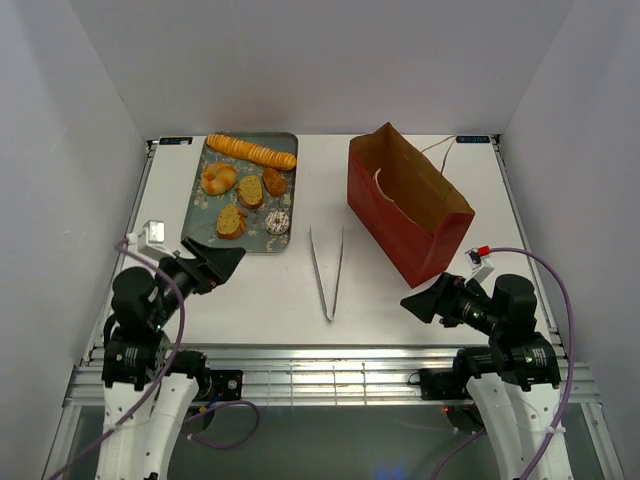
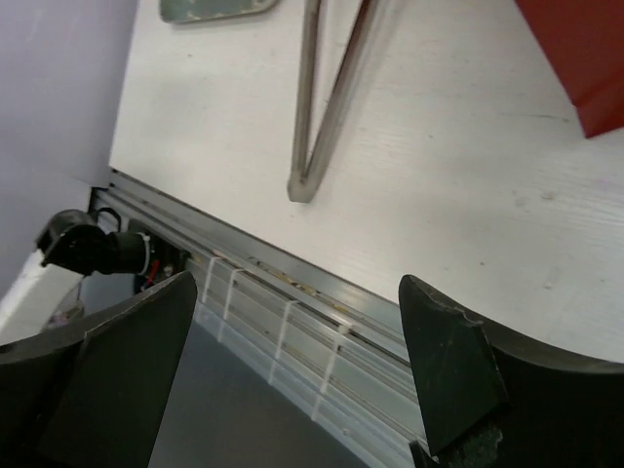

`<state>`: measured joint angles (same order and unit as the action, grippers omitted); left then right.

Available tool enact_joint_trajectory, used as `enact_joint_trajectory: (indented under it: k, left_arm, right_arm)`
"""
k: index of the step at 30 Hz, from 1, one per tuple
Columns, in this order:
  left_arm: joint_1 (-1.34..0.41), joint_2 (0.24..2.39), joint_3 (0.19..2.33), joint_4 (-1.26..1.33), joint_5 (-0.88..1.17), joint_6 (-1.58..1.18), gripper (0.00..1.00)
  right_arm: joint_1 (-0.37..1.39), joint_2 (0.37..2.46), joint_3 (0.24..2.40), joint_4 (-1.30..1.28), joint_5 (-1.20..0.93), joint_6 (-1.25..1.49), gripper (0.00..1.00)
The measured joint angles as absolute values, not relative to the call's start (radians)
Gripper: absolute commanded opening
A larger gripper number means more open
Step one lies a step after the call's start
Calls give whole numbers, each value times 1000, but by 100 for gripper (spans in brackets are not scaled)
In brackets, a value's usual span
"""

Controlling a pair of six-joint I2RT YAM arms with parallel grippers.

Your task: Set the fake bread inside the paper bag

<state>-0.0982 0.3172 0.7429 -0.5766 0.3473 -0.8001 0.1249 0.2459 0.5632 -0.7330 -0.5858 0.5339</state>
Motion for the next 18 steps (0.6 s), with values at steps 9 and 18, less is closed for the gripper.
enact_joint_trajectory:
  k: [9,18]
  left_arm:
    - [-107,510,630,-514,389,-793,98]
    - [-480,891,693,-371,96,-742,98]
  right_arm:
    - [126,290,572,-830,-495,425,90]
    - [126,297,581,-828,-500,411,90]
